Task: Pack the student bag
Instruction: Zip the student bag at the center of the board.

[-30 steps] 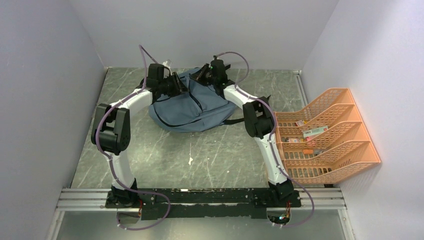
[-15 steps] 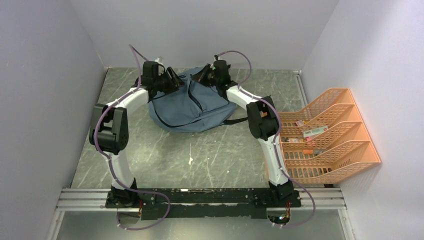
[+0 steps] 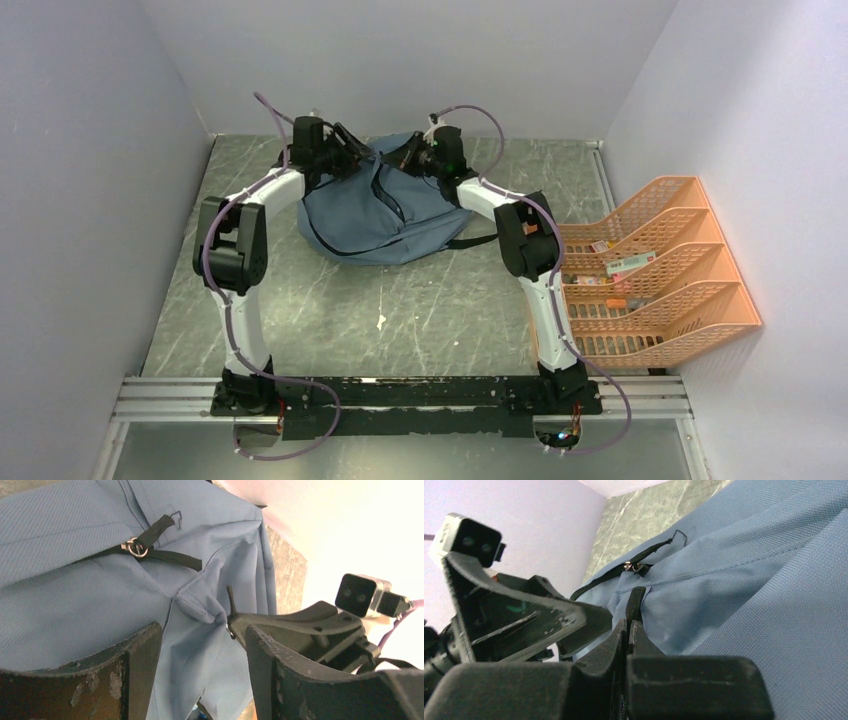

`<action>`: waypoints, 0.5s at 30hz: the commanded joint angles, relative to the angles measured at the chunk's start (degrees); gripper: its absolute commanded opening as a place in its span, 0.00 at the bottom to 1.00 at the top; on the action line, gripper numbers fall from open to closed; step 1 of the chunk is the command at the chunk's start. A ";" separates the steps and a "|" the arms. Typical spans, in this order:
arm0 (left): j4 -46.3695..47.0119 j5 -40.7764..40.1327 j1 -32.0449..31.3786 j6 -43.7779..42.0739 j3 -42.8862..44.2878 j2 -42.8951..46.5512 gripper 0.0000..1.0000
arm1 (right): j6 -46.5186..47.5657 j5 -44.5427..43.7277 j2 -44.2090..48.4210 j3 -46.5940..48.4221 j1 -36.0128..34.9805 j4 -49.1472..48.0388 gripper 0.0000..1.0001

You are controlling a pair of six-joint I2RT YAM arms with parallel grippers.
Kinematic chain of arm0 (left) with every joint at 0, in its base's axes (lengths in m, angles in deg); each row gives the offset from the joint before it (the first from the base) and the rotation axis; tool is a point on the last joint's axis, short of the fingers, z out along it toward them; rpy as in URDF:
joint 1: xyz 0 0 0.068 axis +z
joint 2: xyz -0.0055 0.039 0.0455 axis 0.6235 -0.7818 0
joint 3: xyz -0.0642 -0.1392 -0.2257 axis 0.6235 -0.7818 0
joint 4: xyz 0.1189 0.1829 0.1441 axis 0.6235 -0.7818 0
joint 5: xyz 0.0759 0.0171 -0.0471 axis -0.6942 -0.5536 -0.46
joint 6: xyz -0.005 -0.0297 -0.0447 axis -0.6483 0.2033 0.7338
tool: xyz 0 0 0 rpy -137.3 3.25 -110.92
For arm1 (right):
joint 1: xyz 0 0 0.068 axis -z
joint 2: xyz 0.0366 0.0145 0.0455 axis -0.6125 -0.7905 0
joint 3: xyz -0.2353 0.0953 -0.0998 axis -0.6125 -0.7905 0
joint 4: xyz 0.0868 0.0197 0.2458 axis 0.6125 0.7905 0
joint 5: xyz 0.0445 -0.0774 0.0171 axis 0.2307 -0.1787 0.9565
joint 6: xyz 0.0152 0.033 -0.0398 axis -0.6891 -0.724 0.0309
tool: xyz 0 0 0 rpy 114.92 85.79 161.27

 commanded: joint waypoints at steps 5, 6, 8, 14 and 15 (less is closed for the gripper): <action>-0.95 -1.16 -0.67 2.53 8.80 -4.88 0.65 | 0.14 3.69 2.96 -1.26 1.05 -6.40 0.00; -0.88 -0.94 -0.69 2.72 9.52 -5.36 0.64 | 0.20 3.84 2.79 -1.05 0.98 -6.41 0.00; -1.37 -0.15 -0.90 2.86 11.41 -6.49 0.63 | 0.26 4.35 2.56 -0.83 1.13 -6.80 0.00; -4.72 1.37 -1.80 1.89 14.12 -7.76 0.61 | 0.59 4.74 1.51 1.84 1.75 -7.02 0.00; -4.67 1.46 -1.81 1.89 13.66 -7.50 0.61 | 0.55 4.85 1.37 2.53 1.94 -6.86 0.00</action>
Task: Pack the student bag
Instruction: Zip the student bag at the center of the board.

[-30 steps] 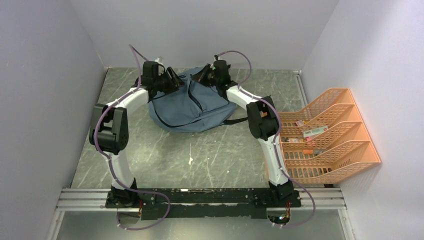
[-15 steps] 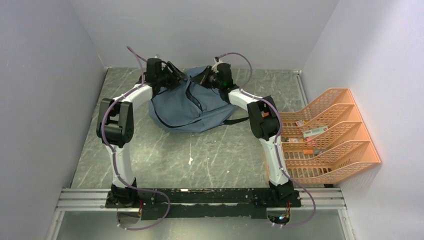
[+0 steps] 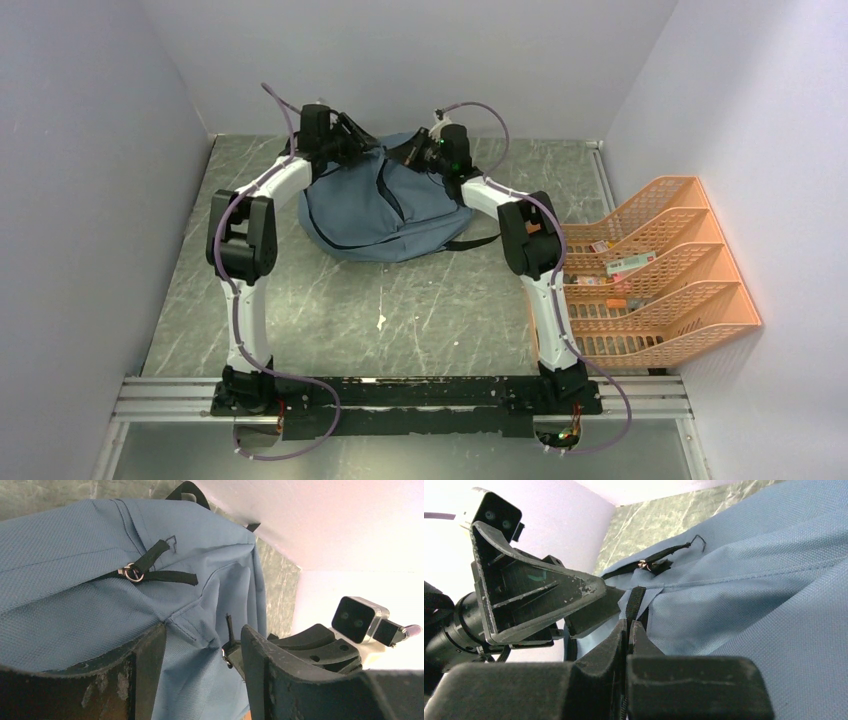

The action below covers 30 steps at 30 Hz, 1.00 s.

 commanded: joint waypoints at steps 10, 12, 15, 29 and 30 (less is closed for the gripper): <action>-10.25 -1.69 0.54 0.44 5.47 3.22 0.62 | -0.05 3.53 0.15 8.50 1.82 -1.97 0.00; -13.06 -2.61 0.64 1.93 8.00 2.95 0.62 | -0.42 3.96 -0.01 8.41 1.82 -2.37 0.00; -14.24 -2.91 0.64 5.96 9.01 2.92 0.61 | -0.92 4.23 0.06 7.48 1.82 -3.36 0.00; -11.82 0.59 -0.73 15.86 8.21 0.76 0.57 | -0.93 5.43 1.01 4.10 1.82 -6.61 0.00; -11.80 0.83 -0.90 15.99 8.23 0.45 0.57 | -0.94 5.59 1.02 3.94 1.82 -6.90 0.00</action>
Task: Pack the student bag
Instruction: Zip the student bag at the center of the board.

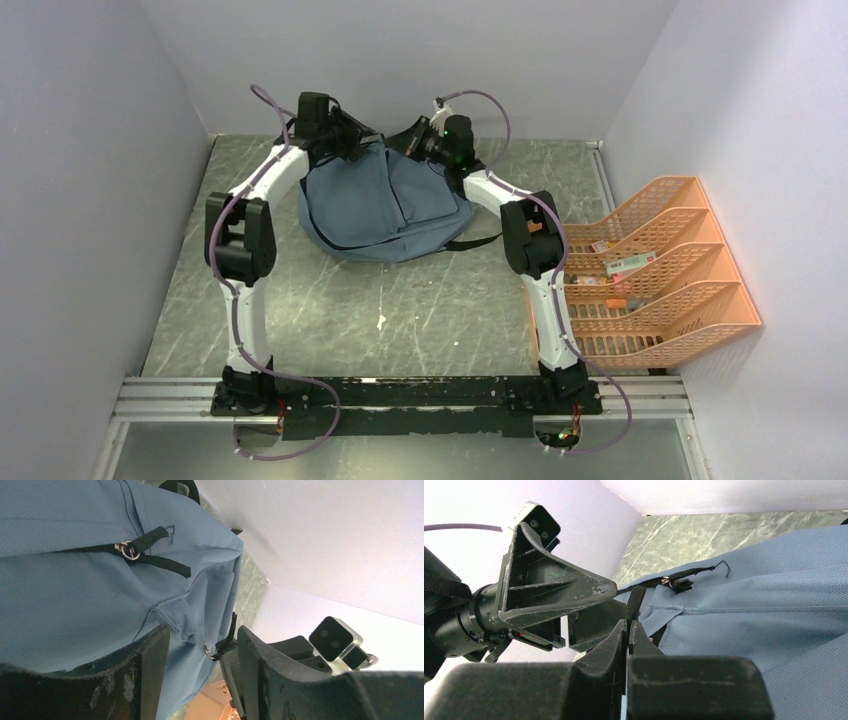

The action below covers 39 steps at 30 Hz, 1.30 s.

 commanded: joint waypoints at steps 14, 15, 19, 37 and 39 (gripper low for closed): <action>4.46 6.43 -2.12 5.44 0.63 -5.08 0.55 | -0.26 2.90 1.65 -2.02 0.73 -7.27 0.00; 4.78 6.58 -2.06 5.69 0.47 -5.42 0.54 | -0.12 3.10 1.77 -2.07 0.74 -7.36 0.00; 6.31 7.82 -2.04 6.74 0.20 -6.95 0.48 | -0.28 3.85 1.73 -2.73 0.74 -7.85 0.00; 9.91 10.73 -0.90 5.94 -0.75 -8.43 0.43 | 0.44 5.38 2.19 -4.95 0.69 -9.52 0.00; 10.33 11.49 -0.81 5.64 -0.95 -8.56 0.37 | 0.68 5.42 2.38 -5.50 0.74 -10.46 0.00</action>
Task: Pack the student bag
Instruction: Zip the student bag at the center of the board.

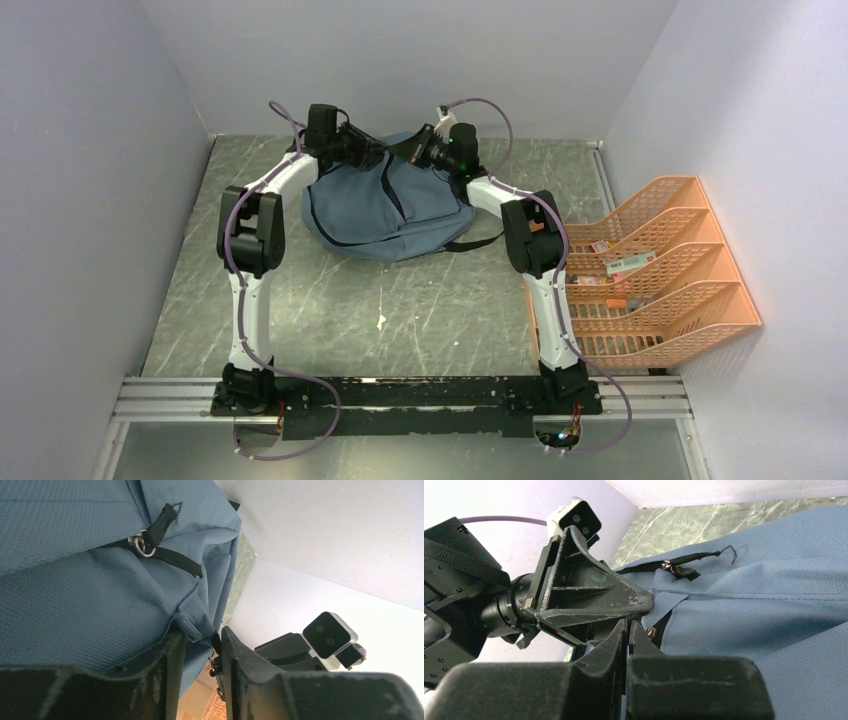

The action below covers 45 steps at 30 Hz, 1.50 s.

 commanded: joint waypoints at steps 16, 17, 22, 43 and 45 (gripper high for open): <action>4.55 5.31 1.77 -2.14 -0.71 -3.87 0.05 | 4.64 8.69 3.23 -2.55 -0.02 -5.66 0.00; 4.70 5.31 2.11 -2.18 -0.89 -3.78 0.05 | 4.79 9.30 3.41 -3.05 -0.08 -6.06 0.00; 5.05 5.79 3.78 -2.74 -2.09 -3.56 0.05 | 3.82 12.87 3.61 -6.35 -0.11 -9.80 0.00; 6.85 7.38 7.93 -4.95 -0.63 -1.53 0.05 | 15.81 12.33 1.16 1.99 -1.75 1.30 0.00; 8.07 8.40 8.01 -4.60 -0.56 -0.83 0.05 | 18.54 10.87 -0.10 4.35 -1.76 2.61 0.00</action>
